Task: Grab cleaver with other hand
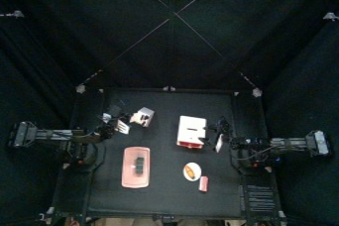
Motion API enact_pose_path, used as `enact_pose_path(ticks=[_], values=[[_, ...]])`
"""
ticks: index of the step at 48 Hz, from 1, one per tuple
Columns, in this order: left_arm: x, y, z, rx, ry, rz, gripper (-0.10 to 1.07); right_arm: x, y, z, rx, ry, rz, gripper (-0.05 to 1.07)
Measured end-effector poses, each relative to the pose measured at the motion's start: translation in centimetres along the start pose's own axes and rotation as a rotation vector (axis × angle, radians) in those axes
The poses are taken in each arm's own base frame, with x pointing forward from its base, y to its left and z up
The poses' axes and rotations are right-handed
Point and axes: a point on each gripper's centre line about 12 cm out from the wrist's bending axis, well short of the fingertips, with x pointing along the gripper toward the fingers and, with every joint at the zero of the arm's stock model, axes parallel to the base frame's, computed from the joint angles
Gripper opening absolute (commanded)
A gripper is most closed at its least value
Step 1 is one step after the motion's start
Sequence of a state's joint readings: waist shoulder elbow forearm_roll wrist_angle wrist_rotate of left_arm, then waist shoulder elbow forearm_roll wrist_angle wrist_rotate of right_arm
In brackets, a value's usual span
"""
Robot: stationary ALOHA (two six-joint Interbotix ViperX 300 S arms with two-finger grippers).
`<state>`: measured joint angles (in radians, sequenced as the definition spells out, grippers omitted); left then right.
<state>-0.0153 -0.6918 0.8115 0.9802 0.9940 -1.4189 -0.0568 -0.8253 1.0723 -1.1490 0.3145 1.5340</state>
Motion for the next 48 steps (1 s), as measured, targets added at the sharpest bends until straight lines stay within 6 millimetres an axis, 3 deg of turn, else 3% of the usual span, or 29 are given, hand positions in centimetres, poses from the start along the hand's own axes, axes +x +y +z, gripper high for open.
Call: enact_pose_path(ticks=[19,37,48], values=[[-2.7,0.5,0.0,0.051,0.002,-0.066,0.46,0.0,0.0,0.0,0.003,0.0,0.0,0.99],[-5.4,-1.0,-0.5,0.106,0.029,-0.219,0.46,0.0,0.0,0.0,0.003,0.0,0.0,0.99],[-5.8,-1.2,-1.0,0.125,0.066,-0.231,0.46,0.0,0.0,0.0,0.009,0.002,0.003,0.99]])
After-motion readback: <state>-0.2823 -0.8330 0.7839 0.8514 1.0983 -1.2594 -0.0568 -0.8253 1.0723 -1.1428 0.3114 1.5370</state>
